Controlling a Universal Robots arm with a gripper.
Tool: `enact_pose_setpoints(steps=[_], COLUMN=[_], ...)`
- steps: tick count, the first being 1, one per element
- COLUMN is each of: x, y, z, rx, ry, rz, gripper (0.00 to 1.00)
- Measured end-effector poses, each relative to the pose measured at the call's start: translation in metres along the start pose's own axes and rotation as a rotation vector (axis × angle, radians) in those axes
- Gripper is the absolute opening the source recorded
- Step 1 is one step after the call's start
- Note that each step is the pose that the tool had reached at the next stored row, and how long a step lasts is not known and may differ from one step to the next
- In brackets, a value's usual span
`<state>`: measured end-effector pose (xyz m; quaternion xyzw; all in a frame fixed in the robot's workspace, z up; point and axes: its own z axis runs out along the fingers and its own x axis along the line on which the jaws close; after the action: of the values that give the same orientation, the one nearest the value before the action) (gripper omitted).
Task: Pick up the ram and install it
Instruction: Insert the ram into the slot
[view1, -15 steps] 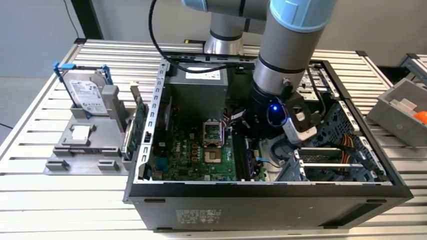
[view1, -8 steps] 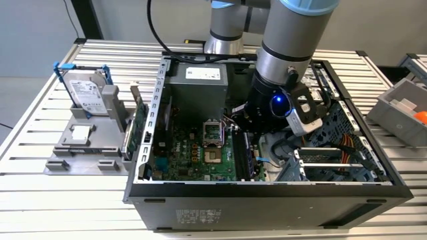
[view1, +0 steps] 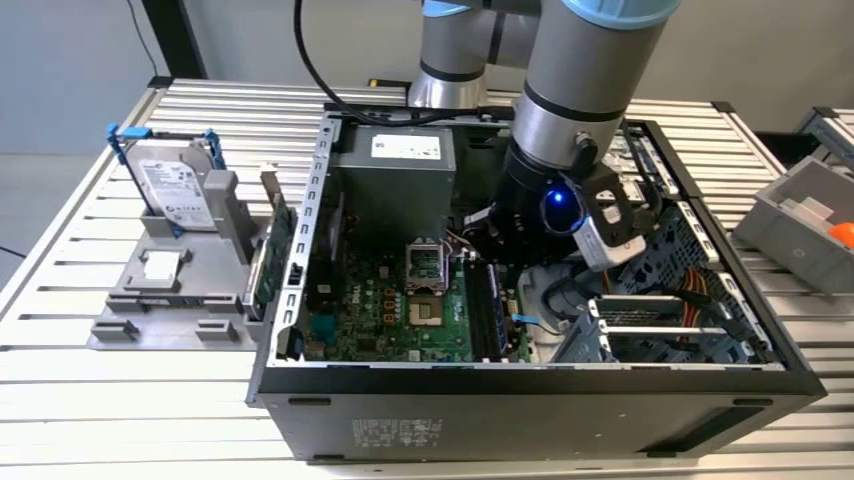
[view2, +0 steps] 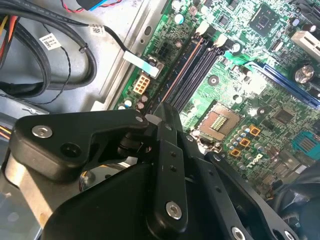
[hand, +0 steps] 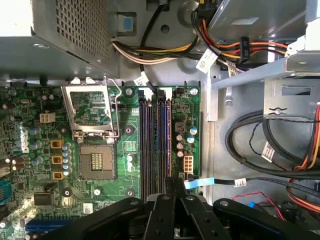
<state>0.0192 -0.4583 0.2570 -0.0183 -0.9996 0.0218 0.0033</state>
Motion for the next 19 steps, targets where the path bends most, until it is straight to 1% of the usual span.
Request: enact_pose_setpoints(steps=[2,3,6,9,10,11,17,19], x=[0.0000,0.0000,0.0000,0.0000,0.0000,0.0000,0.0000,0.0001], y=[-0.0001,0.0000,0.0001,0.0001,0.0009,0.0022,0.0023,0.0024], z=[-0.0002,-0.0001,0.0002,0.0003,0.0004,0.0003,0.0003,0.0002], rx=[-0.0034,-0.0038,-0.0042,-0.0045,-0.0049,-0.0047,-0.0039,-0.0037], ry=[-0.0003,0.0000,0.0021,0.0036,0.0037,0.0037,-0.0009,-0.0020], rz=[-0.011,-0.005,0.046,0.079,0.085,0.081,-0.029,-0.056], gripper=[0.00,0.00,0.00,0.00,0.00,0.00,0.00,0.00])
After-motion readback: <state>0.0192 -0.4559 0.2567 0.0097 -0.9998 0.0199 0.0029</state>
